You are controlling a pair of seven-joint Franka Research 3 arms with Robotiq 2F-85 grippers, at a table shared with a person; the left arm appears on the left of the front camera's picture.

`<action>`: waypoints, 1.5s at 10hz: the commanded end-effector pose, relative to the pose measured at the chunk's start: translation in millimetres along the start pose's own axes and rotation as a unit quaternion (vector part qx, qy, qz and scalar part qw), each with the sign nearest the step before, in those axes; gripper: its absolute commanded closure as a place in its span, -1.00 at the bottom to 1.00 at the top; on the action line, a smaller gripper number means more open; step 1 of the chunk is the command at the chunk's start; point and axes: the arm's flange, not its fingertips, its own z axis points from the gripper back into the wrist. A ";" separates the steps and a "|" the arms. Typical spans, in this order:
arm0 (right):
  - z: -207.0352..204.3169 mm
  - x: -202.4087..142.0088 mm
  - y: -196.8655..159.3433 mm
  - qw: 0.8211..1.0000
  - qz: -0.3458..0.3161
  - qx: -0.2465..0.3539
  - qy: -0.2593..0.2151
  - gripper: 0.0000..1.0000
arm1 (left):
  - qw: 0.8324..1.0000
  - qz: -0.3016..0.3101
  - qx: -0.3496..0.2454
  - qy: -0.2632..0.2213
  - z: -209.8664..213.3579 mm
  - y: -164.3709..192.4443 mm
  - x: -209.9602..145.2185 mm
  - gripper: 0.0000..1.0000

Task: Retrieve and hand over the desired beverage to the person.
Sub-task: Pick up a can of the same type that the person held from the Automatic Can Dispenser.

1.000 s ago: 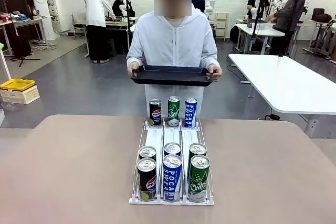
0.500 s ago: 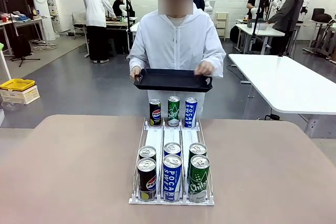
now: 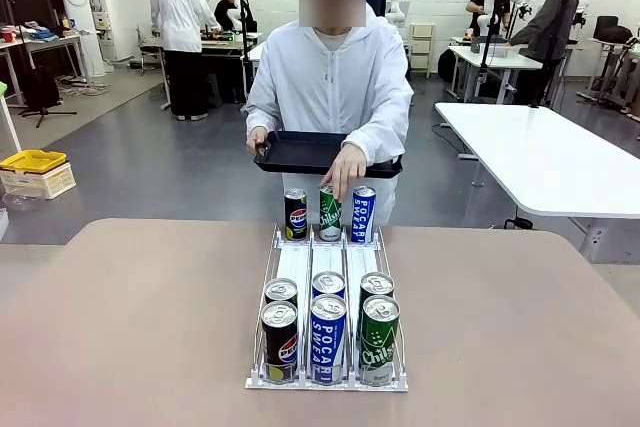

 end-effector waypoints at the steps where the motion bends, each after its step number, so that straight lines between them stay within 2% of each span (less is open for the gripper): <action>1: -1.5 1.1 0.3 1.000 0.004 0.012 -0.001 -1.00 | 1.000 -0.008 -0.009 -0.002 1.4 1.1 0.3 -1.00; 15: -1.5 1.1 0.3 1.000 0.004 0.012 -0.001 -1.00 | 1.000 -0.008 -0.009 -0.002 1.4 1.1 0.3 -1.00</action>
